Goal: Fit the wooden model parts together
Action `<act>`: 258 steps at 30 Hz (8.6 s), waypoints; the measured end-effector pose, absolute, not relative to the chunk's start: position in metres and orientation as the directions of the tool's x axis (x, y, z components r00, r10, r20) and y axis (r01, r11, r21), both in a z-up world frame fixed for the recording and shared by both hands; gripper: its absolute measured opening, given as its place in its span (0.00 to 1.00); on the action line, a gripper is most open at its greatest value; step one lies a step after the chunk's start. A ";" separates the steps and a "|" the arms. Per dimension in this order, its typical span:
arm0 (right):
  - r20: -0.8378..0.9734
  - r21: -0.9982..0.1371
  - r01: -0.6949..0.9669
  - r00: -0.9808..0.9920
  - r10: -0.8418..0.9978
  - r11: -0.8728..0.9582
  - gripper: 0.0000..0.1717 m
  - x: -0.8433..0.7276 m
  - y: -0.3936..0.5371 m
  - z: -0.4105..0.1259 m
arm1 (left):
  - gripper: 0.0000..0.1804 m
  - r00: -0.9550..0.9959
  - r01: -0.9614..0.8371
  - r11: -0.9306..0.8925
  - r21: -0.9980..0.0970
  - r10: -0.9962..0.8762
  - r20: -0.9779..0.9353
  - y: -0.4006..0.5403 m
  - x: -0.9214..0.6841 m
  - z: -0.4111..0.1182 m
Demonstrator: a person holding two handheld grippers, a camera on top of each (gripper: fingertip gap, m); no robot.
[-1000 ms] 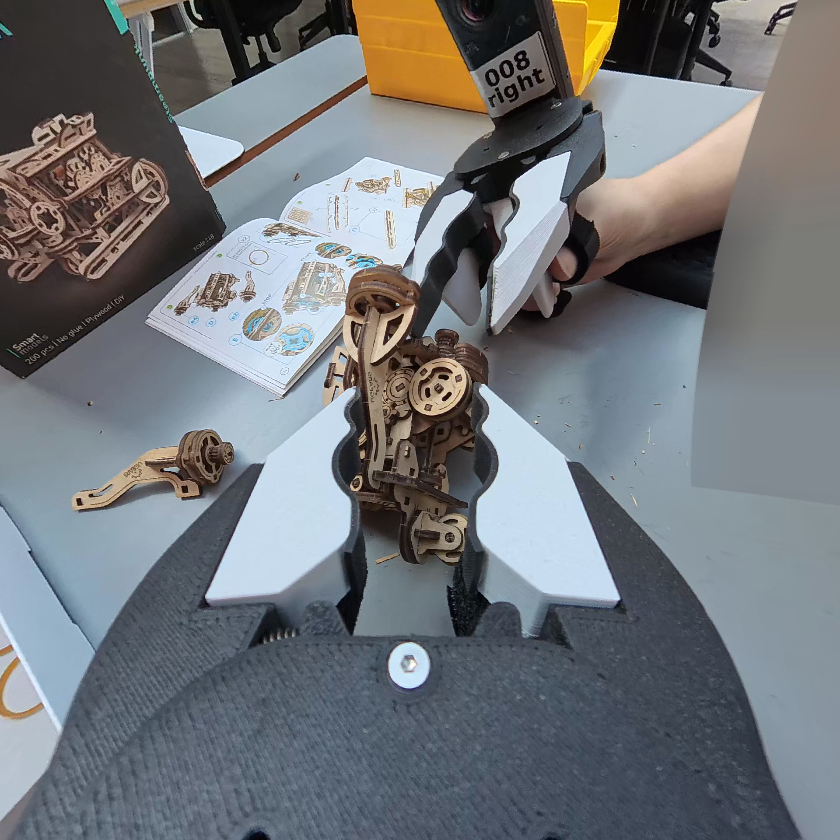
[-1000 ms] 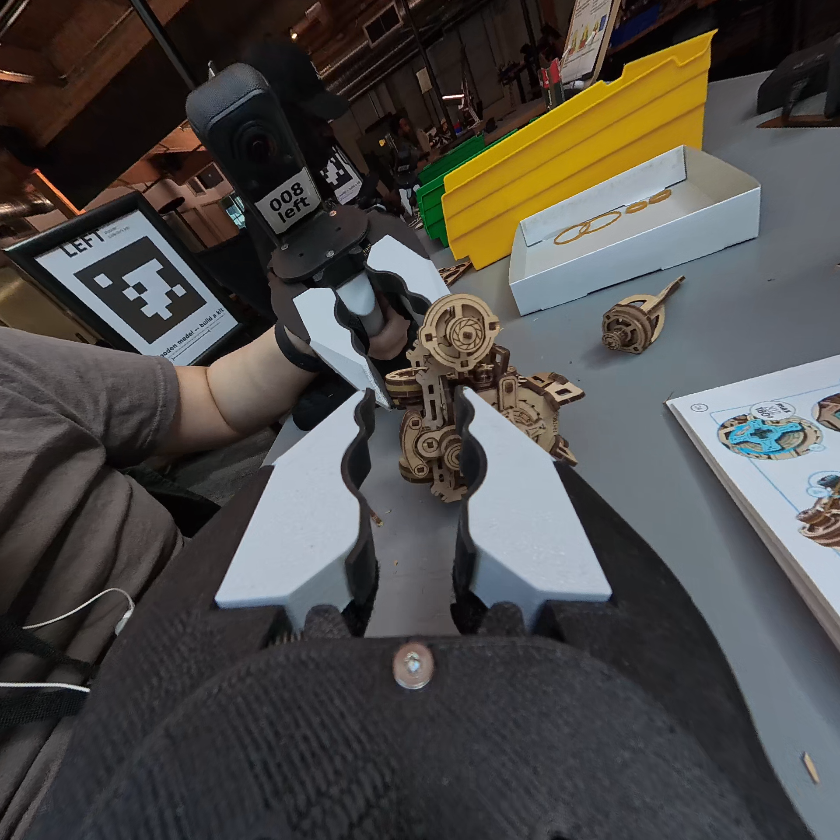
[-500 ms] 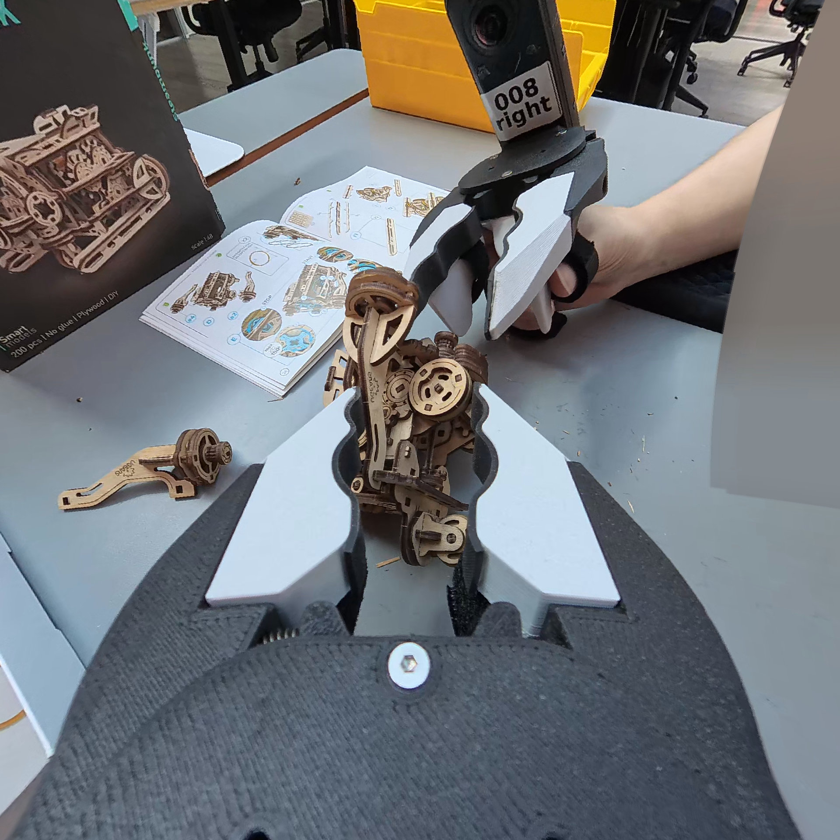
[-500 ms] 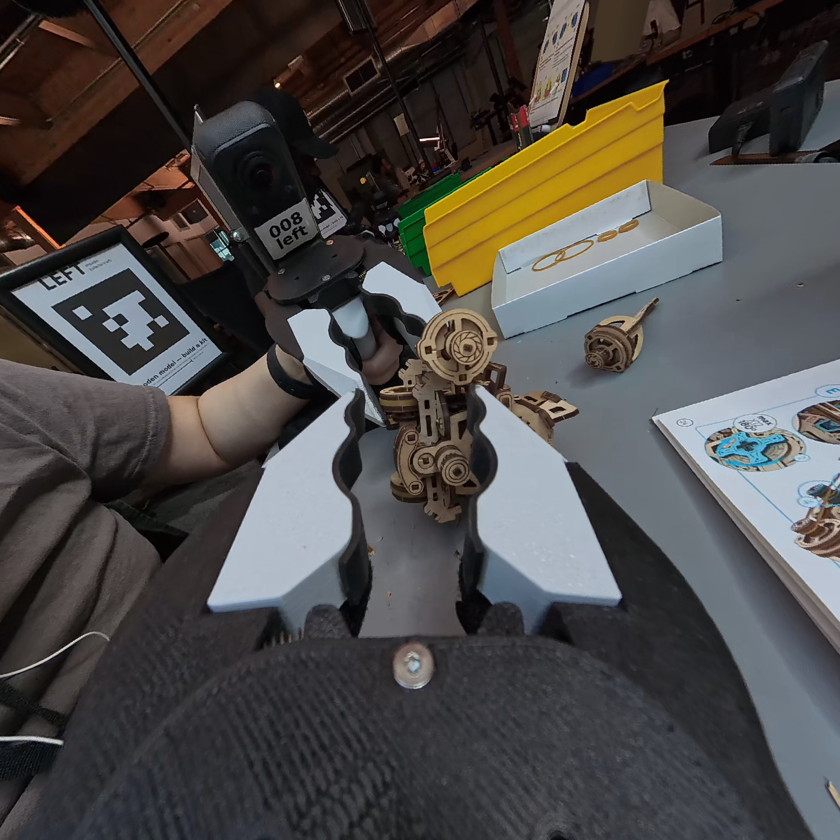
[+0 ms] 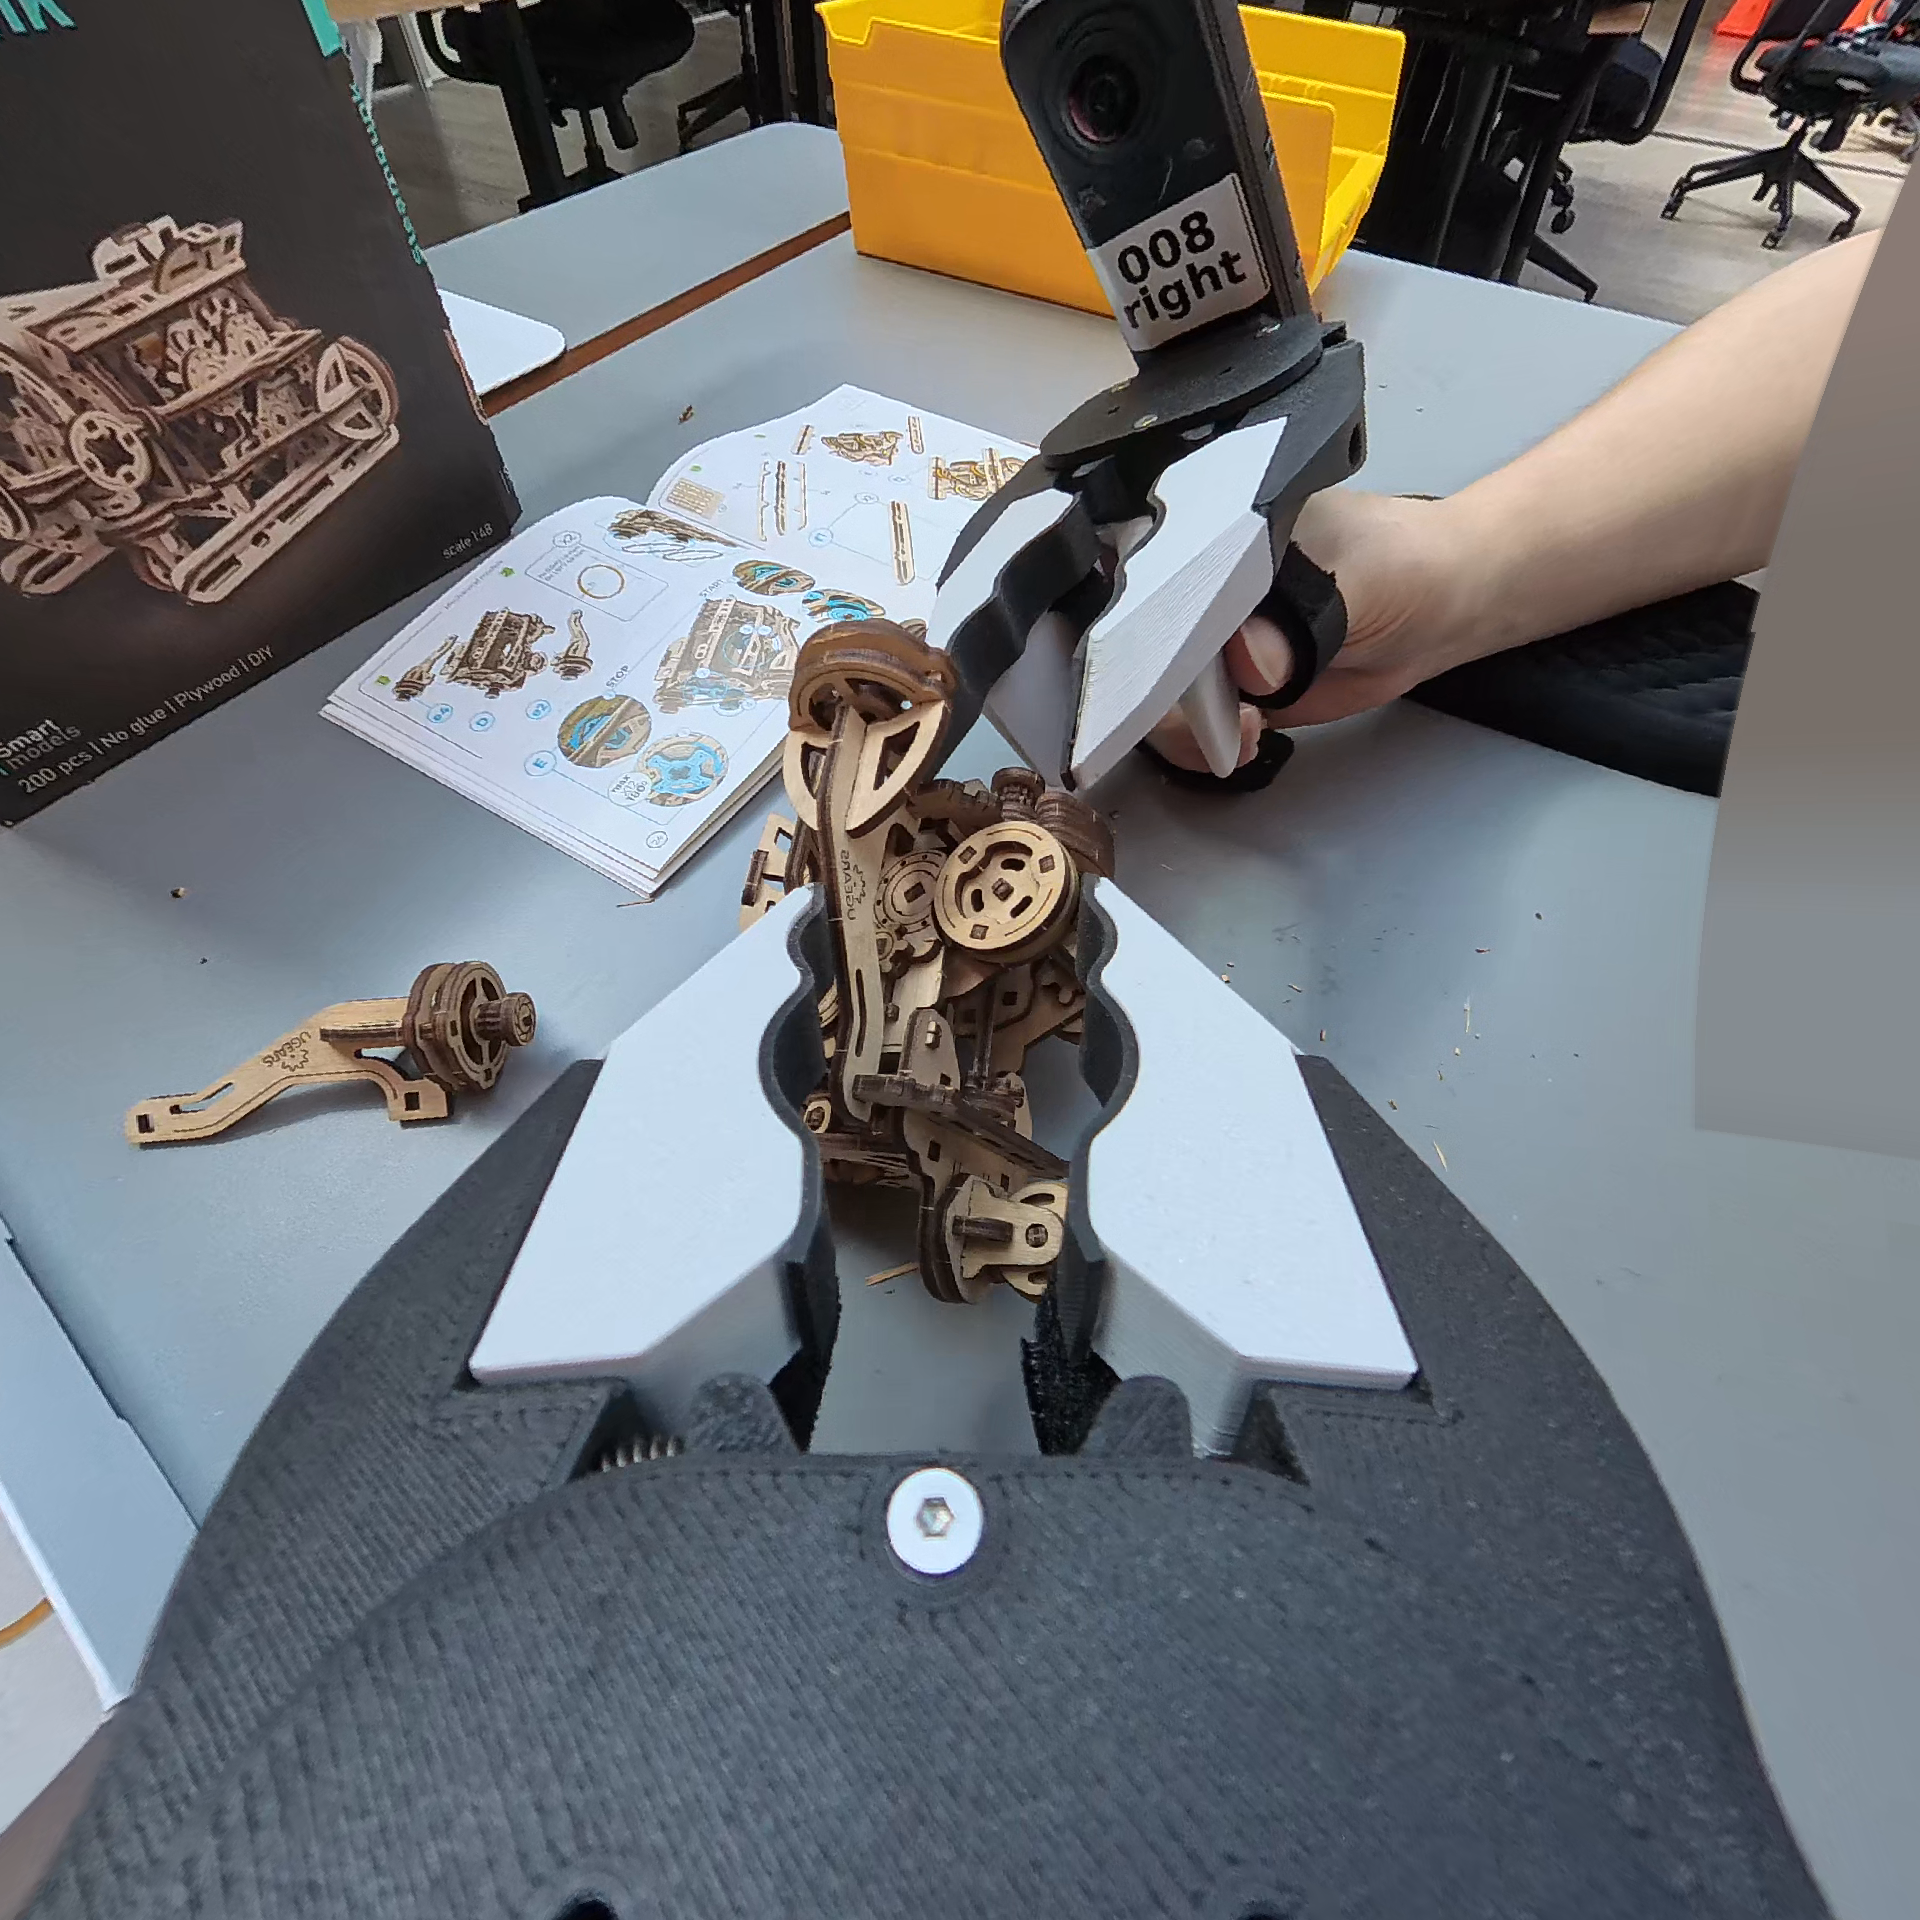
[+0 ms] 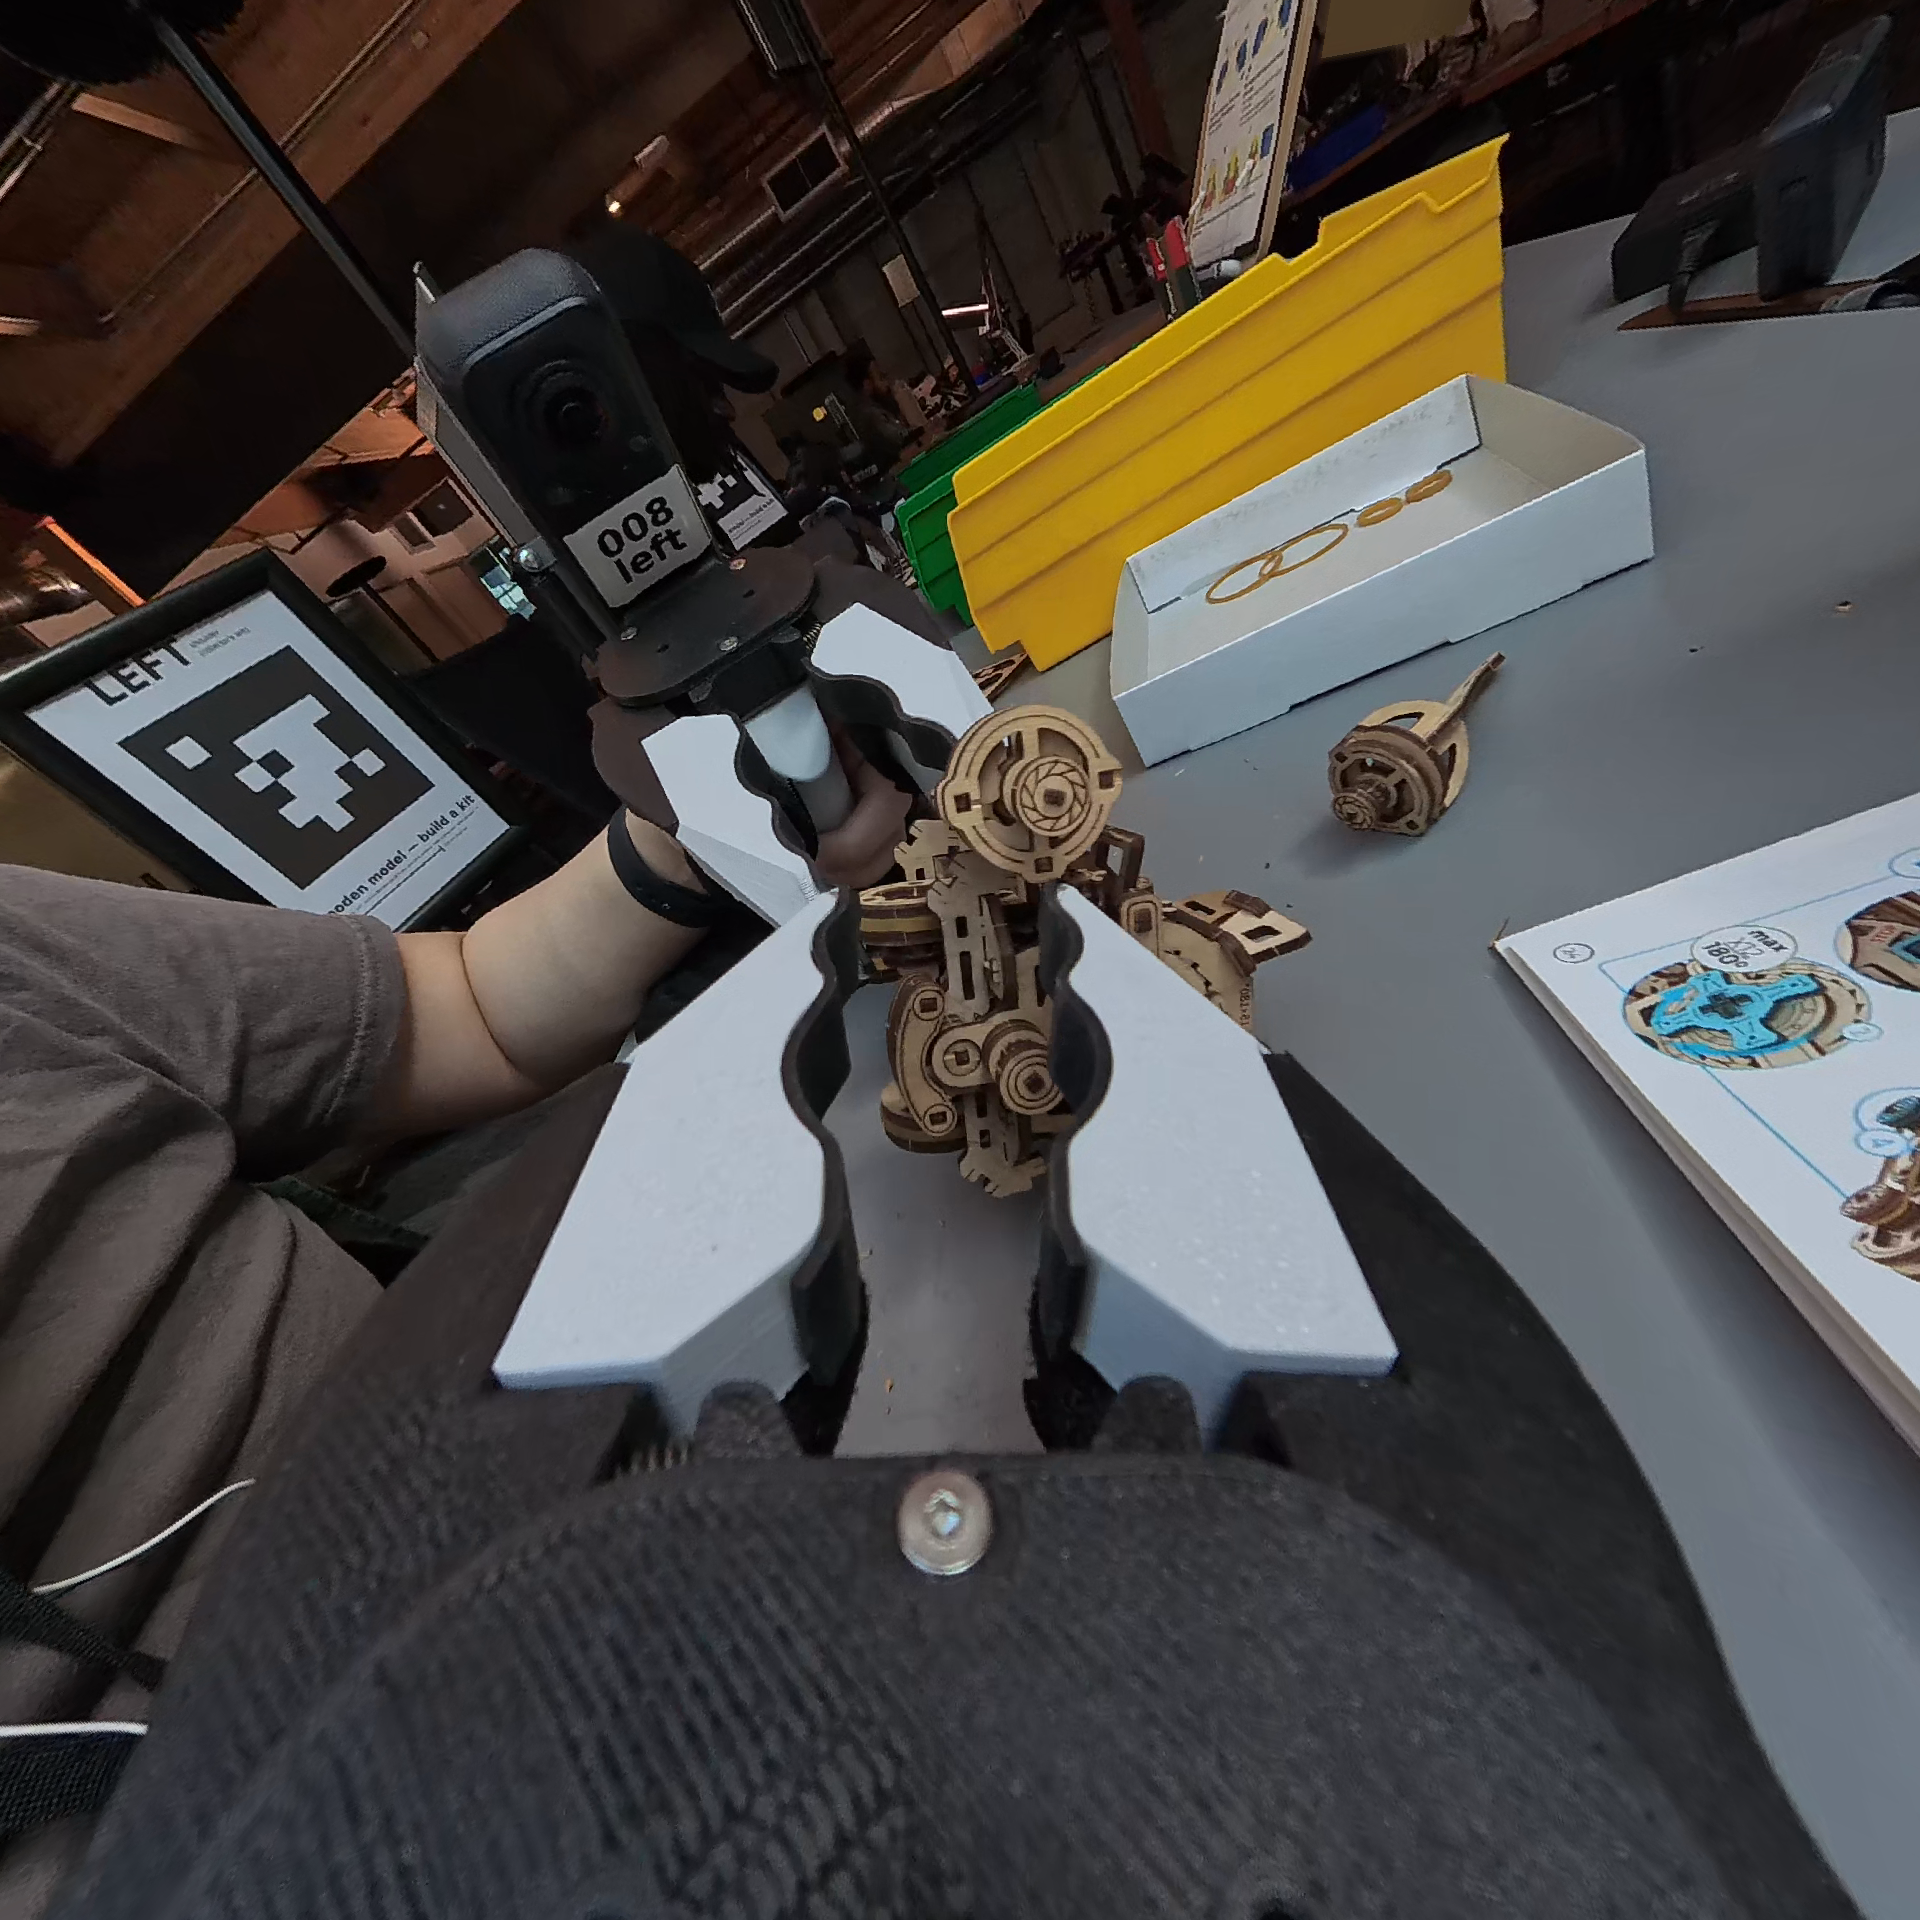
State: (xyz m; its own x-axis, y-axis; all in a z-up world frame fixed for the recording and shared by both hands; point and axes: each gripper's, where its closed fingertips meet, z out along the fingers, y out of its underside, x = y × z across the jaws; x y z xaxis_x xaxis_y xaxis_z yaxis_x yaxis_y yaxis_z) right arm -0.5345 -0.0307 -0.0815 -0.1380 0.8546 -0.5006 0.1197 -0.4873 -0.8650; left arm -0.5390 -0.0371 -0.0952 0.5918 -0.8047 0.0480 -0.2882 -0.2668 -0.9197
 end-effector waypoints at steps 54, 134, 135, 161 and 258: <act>-0.536 -0.843 0.007 0.057 0.842 -0.537 0.10 -0.537 -0.027 -0.084 | 0.24 0.603 -0.290 -0.224 -0.930 -0.798 0.003 -0.043 -0.535 -0.095; 0.192 -0.970 0.165 0.056 0.980 0.181 0.11 -0.543 -0.078 -0.071 | 0.18 0.442 -0.346 0.060 -0.936 -0.870 -0.220 -0.072 -0.533 -0.062; 0.188 -0.970 0.164 0.050 0.981 0.178 0.11 -0.544 -0.079 -0.071 | 0.18 0.439 -0.346 0.056 -0.937 -0.872 -0.214 -0.073 -0.534 -0.062; 0.133 -0.964 0.232 -0.019 0.991 0.133 0.12 -0.542 -0.077 -0.071 | 0.17 0.473 -0.364 0.062 -0.929 -0.847 -0.242 -0.070 -0.539 -0.067; 0.131 -0.968 0.219 0.034 0.991 0.120 0.12 -0.545 -0.072 -0.072 | 0.17 0.603 -0.416 0.037 -0.909 -0.737 -0.306 -0.066 -0.549 -0.068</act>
State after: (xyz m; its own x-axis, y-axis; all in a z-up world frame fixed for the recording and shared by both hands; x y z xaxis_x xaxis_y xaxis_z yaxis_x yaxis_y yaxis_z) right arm -0.5450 -0.0719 -0.0722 0.0340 0.9909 0.1306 0.2188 0.1201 -0.9684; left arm -0.5493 -0.0656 -0.0679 0.6032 -0.7366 -0.3059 -0.4159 0.0367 -0.9087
